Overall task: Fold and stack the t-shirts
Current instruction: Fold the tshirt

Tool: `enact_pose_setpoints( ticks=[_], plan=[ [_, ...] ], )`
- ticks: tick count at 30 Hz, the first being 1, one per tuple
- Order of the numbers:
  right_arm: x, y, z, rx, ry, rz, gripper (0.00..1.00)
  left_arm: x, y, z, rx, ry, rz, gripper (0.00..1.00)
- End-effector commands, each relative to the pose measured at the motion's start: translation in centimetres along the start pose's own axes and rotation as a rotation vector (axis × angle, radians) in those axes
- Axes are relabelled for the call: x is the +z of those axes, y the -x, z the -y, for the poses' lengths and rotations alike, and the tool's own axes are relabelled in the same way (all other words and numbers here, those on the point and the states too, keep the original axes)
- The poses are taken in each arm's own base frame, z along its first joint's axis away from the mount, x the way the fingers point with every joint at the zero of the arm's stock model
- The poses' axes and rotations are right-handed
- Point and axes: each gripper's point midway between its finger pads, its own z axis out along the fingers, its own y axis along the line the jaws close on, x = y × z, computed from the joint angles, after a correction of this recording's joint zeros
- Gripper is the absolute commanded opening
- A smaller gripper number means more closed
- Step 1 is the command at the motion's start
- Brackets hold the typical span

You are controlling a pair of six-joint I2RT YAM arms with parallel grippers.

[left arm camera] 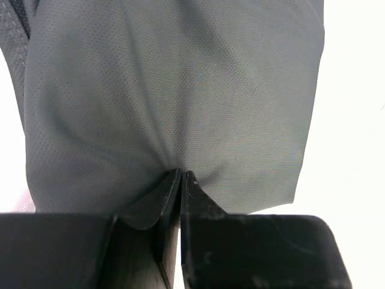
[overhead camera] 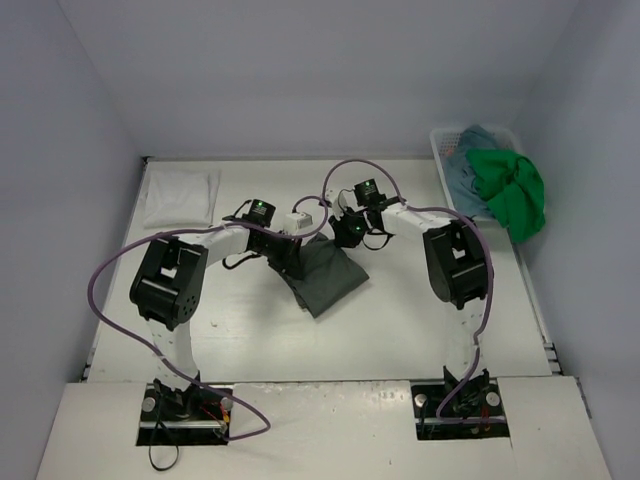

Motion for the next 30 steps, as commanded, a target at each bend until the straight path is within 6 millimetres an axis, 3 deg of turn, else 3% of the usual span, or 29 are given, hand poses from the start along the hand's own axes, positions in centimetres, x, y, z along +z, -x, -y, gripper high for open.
enact_pose_setpoints(
  ticks=[1,9,16,20,28,30],
  plan=[
    [-4.4,3.4,0.4,-0.032,-0.088,0.058,0.0,-1.4,2.9,0.8,0.068,-0.017,0.055,0.0],
    [-9.8,6.7,0.9,-0.078,-0.237,0.118,0.0,-4.1,5.3,0.2,0.092,0.027,0.097,0.0],
    [-12.3,6.9,-2.3,-0.117,-0.167,0.085,0.0,-7.3,7.8,1.1,0.151,0.062,0.13,0.0],
    [-12.0,5.4,-4.9,-0.133,-0.105,0.039,0.0,-6.9,7.4,1.1,0.138,0.053,0.127,0.0],
    [-8.3,1.2,-11.0,-0.159,0.047,-0.072,0.0,-6.0,5.5,0.3,0.11,0.055,0.086,0.0],
    [-7.5,0.6,-11.6,-0.148,0.068,-0.093,0.0,-5.7,5.1,0.0,0.106,0.058,0.077,0.0]
  ],
)
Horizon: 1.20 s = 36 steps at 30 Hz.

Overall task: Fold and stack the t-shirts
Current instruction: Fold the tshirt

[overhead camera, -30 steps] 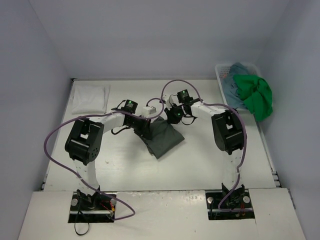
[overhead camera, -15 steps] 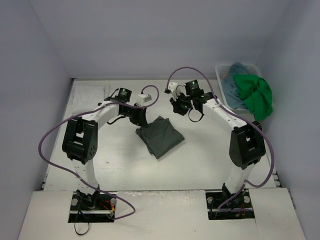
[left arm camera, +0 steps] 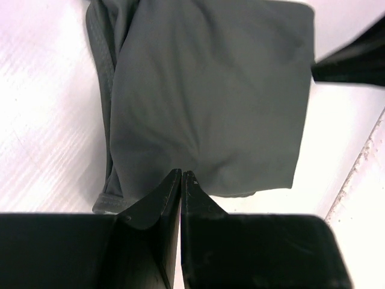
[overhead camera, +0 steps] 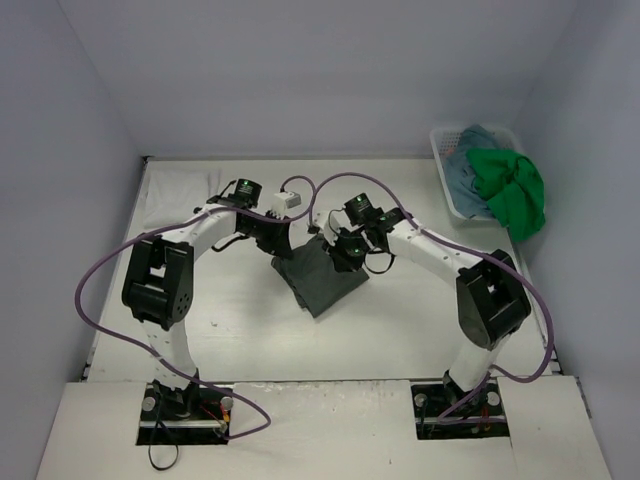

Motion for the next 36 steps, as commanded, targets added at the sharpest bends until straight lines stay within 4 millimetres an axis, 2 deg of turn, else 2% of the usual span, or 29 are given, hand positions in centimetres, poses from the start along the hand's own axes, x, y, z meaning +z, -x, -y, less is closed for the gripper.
enact_pose_setpoints(
  ticks=[1,3,7,12,18,22,26,28,31,36],
  plan=[
    [0.1,0.9,-1.6,-0.016,0.045,0.02,0.0,-0.9,0.9,0.5,0.06,0.009,0.026,0.0],
    [0.9,0.7,-2.0,-0.015,0.052,0.003,0.0,-0.6,0.4,0.1,0.048,0.017,0.013,0.0],
    [1.7,-0.1,-1.4,0.019,0.024,-0.035,0.0,0.6,-0.8,-1.8,-0.01,0.076,-0.018,0.0],
    [2.2,-1.7,-1.1,0.05,-0.003,-0.089,0.0,1.5,-1.6,-2.8,-0.033,0.122,-0.078,0.0],
    [2.7,-3.4,-1.2,0.072,-0.005,-0.134,0.0,2.3,-4.2,-3.1,-0.067,0.148,-0.19,0.0],
    [3.2,-4.1,-1.2,0.08,-0.005,-0.158,0.0,2.1,-4.1,-2.8,-0.058,0.145,-0.186,0.0],
    [3.5,-4.2,-0.8,0.067,-0.012,-0.164,0.0,0.6,-1.8,-2.7,-0.022,0.171,-0.128,0.0],
    [3.4,-3.5,-0.8,0.061,-0.009,-0.147,0.0,-0.6,0.0,-2.7,-0.004,0.198,-0.086,0.0],
    [3.1,-2.4,-0.4,0.051,-0.02,-0.118,0.0,-3.2,2.6,-2.9,-0.007,0.218,0.006,0.17],
    [2.8,-1.3,0.5,0.038,-0.056,-0.092,0.0,-9.4,6.5,-3.3,-0.037,0.267,0.197,0.4]
  ],
)
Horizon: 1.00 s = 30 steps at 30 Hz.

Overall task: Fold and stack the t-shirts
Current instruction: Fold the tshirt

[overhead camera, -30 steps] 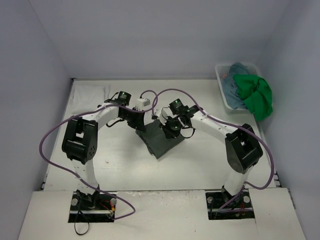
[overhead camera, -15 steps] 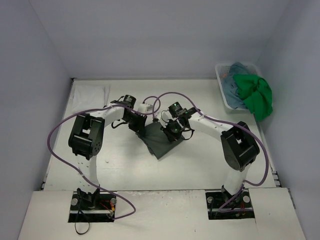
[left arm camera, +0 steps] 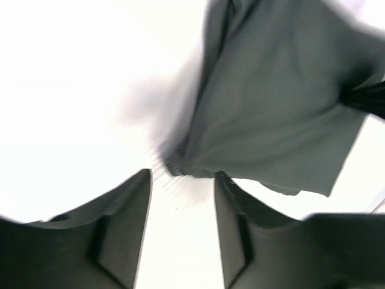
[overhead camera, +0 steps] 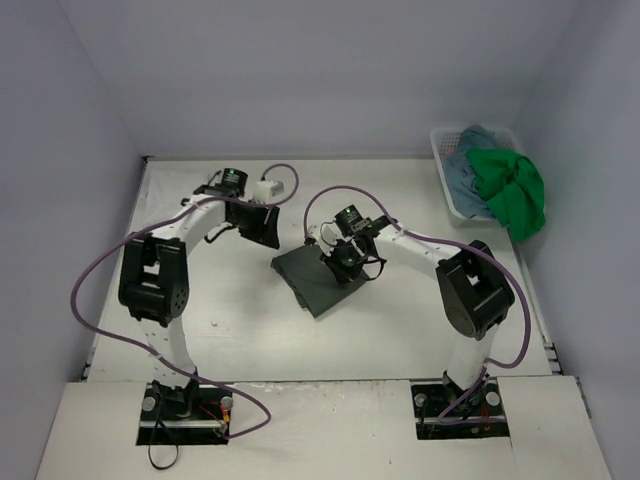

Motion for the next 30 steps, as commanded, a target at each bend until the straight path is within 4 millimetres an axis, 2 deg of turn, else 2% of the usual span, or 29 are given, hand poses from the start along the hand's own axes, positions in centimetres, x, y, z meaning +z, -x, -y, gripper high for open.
enact_pose_setpoints(
  ticks=[1,3,5,7,10,11,17,18,19,22,26,30],
  plan=[
    [-1.3,2.5,1.1,-0.017,-0.053,0.059,0.0,-8.3,6.7,1.0,0.045,0.023,0.27,0.43],
    [-1.7,2.9,1.0,-0.018,-0.055,0.073,0.0,-10.4,7.0,1.0,0.03,0.028,0.307,0.47],
    [-2.6,3.7,0.8,-0.022,-0.056,0.103,0.0,-11.5,6.6,2.0,0.02,-0.01,0.331,0.48],
    [-3.5,4.6,0.6,-0.03,-0.057,0.137,0.0,-11.5,5.6,3.2,0.018,-0.064,0.316,0.48],
    [-4.1,6.0,0.1,-0.04,-0.031,0.18,0.0,-10.8,3.4,4.8,-0.011,-0.149,0.288,0.48],
    [-4.3,6.8,-0.3,-0.05,-0.008,0.201,0.0,-10.1,2.0,5.3,-0.033,-0.19,0.27,0.48],
    [-2.9,8.4,-1.6,-0.096,0.028,0.224,0.0,-7.7,-1.3,6.3,-0.134,-0.286,0.296,0.5],
    [-2.4,8.5,-1.8,-0.102,0.034,0.218,0.0,-7.5,-1.6,6.2,-0.145,-0.281,0.301,0.51],
    [-2.1,8.7,-2.1,-0.111,0.041,0.218,0.0,-7.3,-1.4,6.1,-0.163,-0.283,0.317,0.57],
    [-0.8,8.7,-2.4,-0.121,0.055,0.201,0.0,-6.0,-2.3,5.6,-0.229,-0.293,0.297,0.63],
    [1.1,7.9,-2.4,-0.124,0.061,0.159,0.0,-4.5,-3.1,4.8,-0.297,-0.295,0.258,0.67],
    [2.1,7.3,-1.8,-0.124,0.044,0.136,0.0,-3.2,-3.7,3.8,-0.335,-0.274,0.231,0.68]
  ],
)
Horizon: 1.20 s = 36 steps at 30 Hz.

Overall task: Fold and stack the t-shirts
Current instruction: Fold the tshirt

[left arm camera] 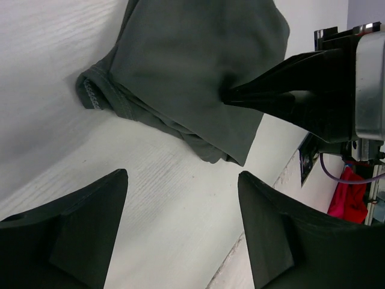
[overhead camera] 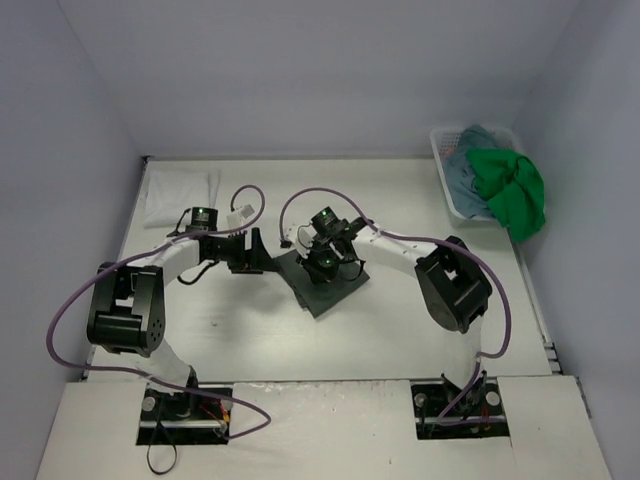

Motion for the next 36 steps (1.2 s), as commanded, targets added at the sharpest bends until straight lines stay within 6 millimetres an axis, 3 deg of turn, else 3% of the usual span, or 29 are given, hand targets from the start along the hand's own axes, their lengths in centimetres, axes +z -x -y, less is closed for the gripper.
enact_pose_setpoints(
  ticks=[1,10,14,18,20,29,36],
  plan=[
    [-0.4,2.0,1.3,-0.034,-0.046,0.046,0.0,0.3,1.7,-0.1,0.012,-0.007,0.044,0.68],
    [0.7,1.9,3.3,-0.002,-0.096,0.042,0.0,1.0,1.4,-0.9,-0.027,-0.005,0.037,0.69],
    [1.2,2.2,5.6,0.044,-0.142,0.055,0.0,1.3,2.0,-1.1,-0.038,-0.009,0.041,0.69],
    [0.3,3.6,8.7,0.089,-0.192,0.106,0.0,2.3,2.8,-2.0,-0.073,-0.015,0.03,0.69],
    [0.2,3.9,9.3,0.1,-0.184,0.121,0.0,2.8,3.4,-2.3,-0.085,-0.019,0.026,0.7],
    [-0.4,4.4,9.1,0.098,-0.165,0.14,0.0,5.3,6.8,-4.4,-0.125,-0.004,0.066,0.74],
    [-1.0,5.1,9.1,0.099,-0.163,0.161,0.0,8.6,9.1,-4.9,-0.103,0.068,0.091,0.76]
  ],
)
